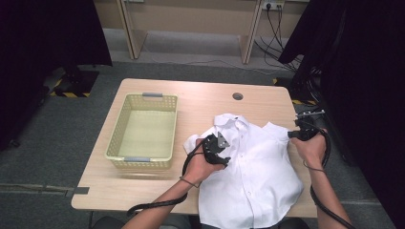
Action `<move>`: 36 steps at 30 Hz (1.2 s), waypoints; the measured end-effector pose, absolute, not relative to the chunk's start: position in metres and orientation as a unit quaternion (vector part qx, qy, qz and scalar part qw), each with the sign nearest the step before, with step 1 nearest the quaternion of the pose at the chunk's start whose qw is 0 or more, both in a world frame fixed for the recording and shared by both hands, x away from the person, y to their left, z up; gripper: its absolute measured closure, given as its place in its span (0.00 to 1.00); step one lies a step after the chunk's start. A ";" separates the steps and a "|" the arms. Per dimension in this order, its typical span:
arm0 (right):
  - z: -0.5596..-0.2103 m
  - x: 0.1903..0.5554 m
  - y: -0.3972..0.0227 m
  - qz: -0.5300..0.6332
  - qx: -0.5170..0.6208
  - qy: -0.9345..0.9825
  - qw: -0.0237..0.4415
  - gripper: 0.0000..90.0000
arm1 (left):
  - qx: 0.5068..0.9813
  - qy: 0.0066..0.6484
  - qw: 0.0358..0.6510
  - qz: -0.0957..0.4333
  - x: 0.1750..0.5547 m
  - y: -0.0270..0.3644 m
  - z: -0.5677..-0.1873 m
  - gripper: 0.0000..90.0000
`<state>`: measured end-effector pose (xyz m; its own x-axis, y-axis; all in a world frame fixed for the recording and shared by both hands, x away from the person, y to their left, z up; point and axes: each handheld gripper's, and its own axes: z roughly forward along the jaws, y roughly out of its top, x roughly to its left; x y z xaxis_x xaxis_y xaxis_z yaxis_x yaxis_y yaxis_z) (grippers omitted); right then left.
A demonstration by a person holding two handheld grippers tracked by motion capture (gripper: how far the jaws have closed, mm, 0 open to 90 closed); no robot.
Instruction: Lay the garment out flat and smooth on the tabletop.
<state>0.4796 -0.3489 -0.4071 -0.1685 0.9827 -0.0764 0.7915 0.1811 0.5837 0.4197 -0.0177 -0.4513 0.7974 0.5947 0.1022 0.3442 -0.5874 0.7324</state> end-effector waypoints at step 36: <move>-0.447 0.532 -0.295 0.214 0.552 0.794 0.141 0.85 | 0.884 0.267 0.351 0.158 0.425 -0.027 -0.459 0.33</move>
<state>0.5317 -0.2955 -0.4471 -0.3509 0.9363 0.0124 0.8161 0.2993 0.4944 0.4249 -0.0267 -0.4589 0.8077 0.5822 0.0932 0.3599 -0.6120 0.7042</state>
